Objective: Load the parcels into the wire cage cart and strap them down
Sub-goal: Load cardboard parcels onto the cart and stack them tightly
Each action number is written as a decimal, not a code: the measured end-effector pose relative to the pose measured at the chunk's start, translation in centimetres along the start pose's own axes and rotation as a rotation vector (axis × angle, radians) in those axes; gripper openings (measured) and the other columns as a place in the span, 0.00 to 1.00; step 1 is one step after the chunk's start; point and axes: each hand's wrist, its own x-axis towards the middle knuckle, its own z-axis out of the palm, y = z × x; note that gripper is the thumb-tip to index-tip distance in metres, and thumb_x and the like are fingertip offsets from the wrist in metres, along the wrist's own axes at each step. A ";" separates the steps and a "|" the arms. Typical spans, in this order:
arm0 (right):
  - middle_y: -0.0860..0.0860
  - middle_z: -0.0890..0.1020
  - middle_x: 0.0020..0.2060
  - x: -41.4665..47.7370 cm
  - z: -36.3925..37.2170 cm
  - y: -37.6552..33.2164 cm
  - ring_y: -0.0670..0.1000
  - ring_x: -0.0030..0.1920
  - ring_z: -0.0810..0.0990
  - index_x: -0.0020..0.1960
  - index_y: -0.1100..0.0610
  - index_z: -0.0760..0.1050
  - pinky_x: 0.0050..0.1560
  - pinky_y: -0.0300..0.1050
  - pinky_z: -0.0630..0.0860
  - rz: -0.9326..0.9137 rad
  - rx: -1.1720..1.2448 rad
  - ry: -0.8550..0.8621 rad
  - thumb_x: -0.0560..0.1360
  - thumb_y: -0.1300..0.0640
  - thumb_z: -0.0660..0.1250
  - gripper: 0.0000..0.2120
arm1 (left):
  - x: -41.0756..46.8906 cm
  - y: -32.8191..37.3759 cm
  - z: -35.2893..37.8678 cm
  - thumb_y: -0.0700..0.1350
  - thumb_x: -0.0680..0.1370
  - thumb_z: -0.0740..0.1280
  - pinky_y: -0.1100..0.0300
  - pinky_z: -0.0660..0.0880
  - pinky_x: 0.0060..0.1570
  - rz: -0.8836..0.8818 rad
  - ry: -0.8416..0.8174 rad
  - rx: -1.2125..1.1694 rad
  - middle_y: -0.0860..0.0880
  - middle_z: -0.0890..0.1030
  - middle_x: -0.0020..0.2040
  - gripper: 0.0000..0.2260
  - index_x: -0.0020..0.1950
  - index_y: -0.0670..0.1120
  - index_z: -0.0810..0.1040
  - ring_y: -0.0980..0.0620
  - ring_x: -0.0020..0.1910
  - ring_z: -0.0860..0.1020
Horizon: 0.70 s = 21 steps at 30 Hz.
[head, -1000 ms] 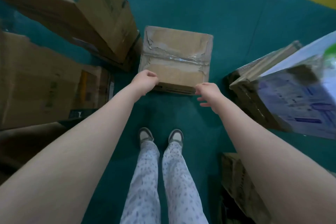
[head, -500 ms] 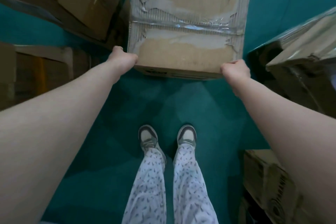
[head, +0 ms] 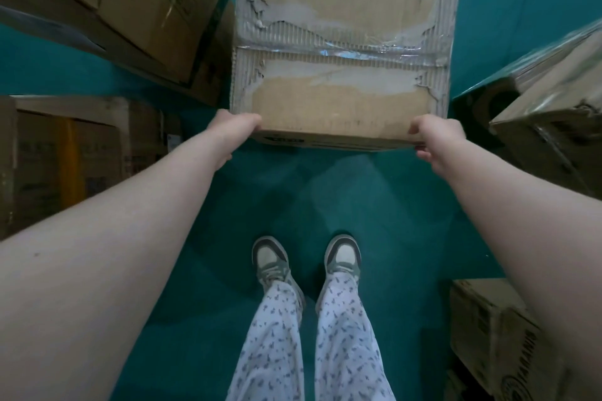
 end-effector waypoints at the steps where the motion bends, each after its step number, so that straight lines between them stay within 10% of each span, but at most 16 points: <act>1: 0.56 0.74 0.61 0.1 -0.1 0.1 0.57 0.57 0.75 0.67 0.62 0.67 0.57 0.49 0.76 -0.006 -0.003 0.003 0.70 0.61 0.66 0.26 | 0.1 0.0 0.2 0.46 0.76 0.63 0.51 0.66 0.61 0.009 0.021 0.001 0.43 0.67 0.71 0.29 0.75 0.43 0.57 0.43 0.67 0.68; 12: 0.56 0.65 0.67 -3.1 -2.1 -3.2 0.55 0.49 0.69 0.70 0.58 0.66 0.61 0.53 0.73 -0.149 0.029 0.179 0.78 0.51 0.59 0.23 | -3.9 3.7 -1.7 0.48 0.79 0.59 0.57 0.64 0.47 0.088 0.226 -0.069 0.42 0.67 0.69 0.29 0.75 0.42 0.50 0.45 0.57 0.70; 16: 0.58 0.63 0.68 -5.3 -4.1 -5.2 0.59 0.66 0.66 0.69 0.57 0.66 0.65 0.49 0.64 -0.235 -0.079 0.251 0.78 0.48 0.57 0.23 | -6.4 4.6 -3.2 0.53 0.80 0.57 0.57 0.64 0.48 0.058 0.252 -0.146 0.41 0.69 0.67 0.29 0.75 0.42 0.52 0.43 0.58 0.71; 21: 0.60 0.68 0.66 -9.9 -6.7 -5.7 0.61 0.63 0.70 0.67 0.59 0.61 0.61 0.51 0.68 -0.181 0.052 0.238 0.77 0.52 0.58 0.21 | -12.2 4.4 -4.2 0.57 0.78 0.57 0.49 0.70 0.58 0.031 0.300 -0.255 0.40 0.68 0.66 0.28 0.73 0.44 0.54 0.40 0.61 0.70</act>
